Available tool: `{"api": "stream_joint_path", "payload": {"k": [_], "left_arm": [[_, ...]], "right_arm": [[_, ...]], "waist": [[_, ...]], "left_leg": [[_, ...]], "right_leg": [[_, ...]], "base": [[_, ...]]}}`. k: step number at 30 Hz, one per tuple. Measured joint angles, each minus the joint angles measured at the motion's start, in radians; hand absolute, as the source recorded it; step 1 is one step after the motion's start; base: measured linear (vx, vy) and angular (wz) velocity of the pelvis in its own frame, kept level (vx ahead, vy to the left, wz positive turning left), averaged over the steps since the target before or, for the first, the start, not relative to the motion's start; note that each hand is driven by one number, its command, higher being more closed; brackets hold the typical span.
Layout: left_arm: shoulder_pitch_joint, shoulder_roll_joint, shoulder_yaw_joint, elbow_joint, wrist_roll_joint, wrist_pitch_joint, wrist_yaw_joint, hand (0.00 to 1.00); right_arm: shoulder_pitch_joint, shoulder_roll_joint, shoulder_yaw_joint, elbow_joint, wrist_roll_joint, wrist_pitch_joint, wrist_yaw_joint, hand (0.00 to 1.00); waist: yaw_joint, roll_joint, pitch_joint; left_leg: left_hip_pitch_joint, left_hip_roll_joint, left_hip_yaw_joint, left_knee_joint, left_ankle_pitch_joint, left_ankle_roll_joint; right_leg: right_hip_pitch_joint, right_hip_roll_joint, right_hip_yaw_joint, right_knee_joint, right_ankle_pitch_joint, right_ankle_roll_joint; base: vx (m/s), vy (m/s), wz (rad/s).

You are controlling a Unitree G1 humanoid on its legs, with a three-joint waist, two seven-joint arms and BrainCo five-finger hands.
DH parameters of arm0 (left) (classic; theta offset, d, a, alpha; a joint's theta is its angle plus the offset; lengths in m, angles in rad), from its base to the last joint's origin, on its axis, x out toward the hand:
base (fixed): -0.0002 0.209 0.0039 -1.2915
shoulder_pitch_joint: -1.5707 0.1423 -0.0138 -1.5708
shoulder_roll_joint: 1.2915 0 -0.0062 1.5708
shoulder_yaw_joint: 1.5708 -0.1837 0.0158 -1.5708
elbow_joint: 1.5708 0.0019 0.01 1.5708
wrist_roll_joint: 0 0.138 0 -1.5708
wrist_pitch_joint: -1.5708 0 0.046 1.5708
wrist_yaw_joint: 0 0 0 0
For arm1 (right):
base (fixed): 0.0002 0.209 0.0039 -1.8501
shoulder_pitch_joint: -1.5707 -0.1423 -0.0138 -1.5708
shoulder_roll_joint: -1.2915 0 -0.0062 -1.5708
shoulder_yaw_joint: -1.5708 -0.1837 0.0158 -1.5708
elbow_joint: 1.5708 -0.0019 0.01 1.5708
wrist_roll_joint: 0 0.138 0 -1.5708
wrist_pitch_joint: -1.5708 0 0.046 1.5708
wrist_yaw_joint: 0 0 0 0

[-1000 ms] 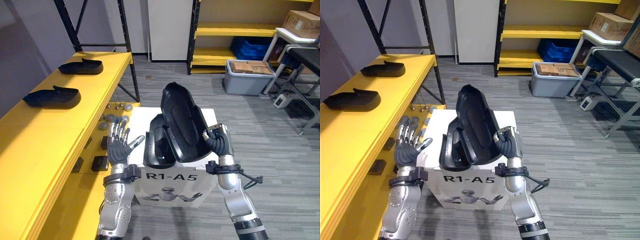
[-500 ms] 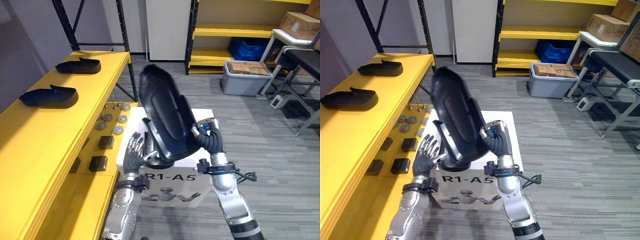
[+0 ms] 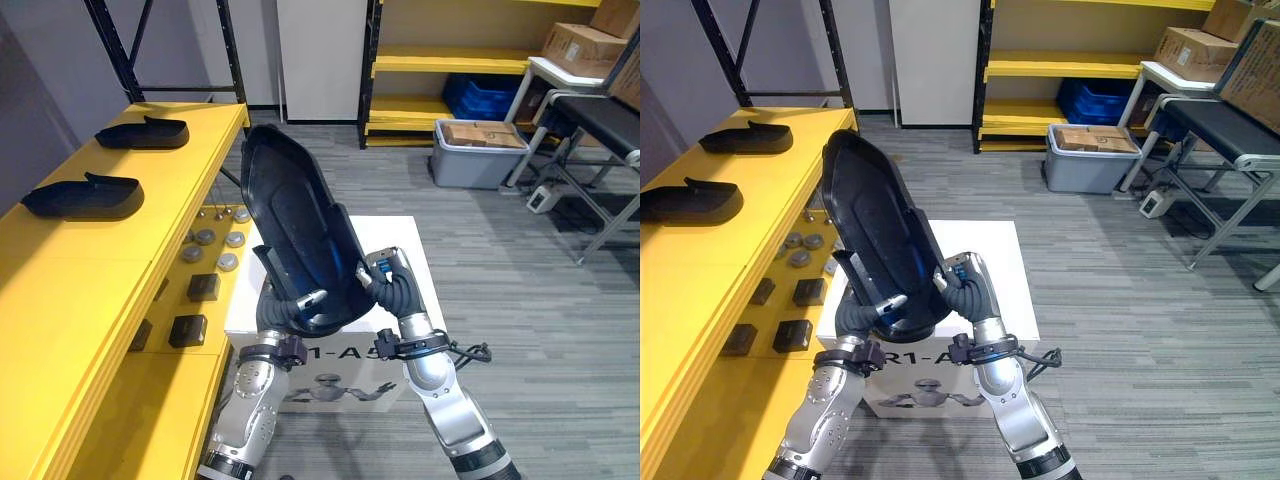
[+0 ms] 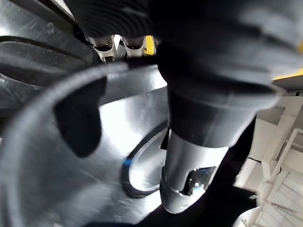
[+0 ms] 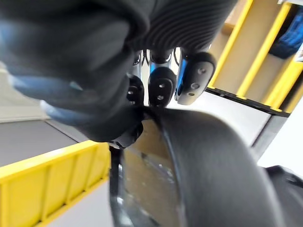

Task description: Walk over and take plastic housings, then place them on the shelf

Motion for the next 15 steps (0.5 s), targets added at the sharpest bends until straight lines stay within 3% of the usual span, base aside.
{"api": "stream_joint_path", "payload": {"k": [6,7,15], "left_arm": [[-0.001,0.007,0.006,-0.003,-0.022,0.0,0.0,1.0],[-0.001,0.007,0.012,-0.003,-0.022,0.0,-0.001,1.0],[-0.001,0.025,0.039,-0.003,-0.013,0.0,-0.007,1.0]], "right_arm": [[0.061,-0.021,0.001,0.082,0.0,-0.001,0.028,1.0],[0.07,-0.03,0.004,0.085,0.0,-0.001,0.039,0.0],[0.109,-0.034,0.017,0.14,0.007,-0.028,0.091,0.0]], "waist": [[0.001,0.0,-0.014],[-0.001,0.0,-0.014],[0.001,0.0,-0.024]], "left_leg": [[0.0,-0.001,-0.006,0.0,0.003,0.001],[0.0,-0.001,-0.006,0.0,0.005,0.001],[0.001,-0.004,-0.009,0.0,0.009,0.002]], "right_leg": [[0.002,-0.001,-0.003,0.001,0.0,0.0],[0.001,-0.001,-0.003,0.001,0.0,0.0],[0.002,-0.004,-0.006,0.003,-0.001,0.0]], "base": [[0.0,0.001,0.01],[0.0,0.0,0.0],[-0.01,0.001,0.0]]}}
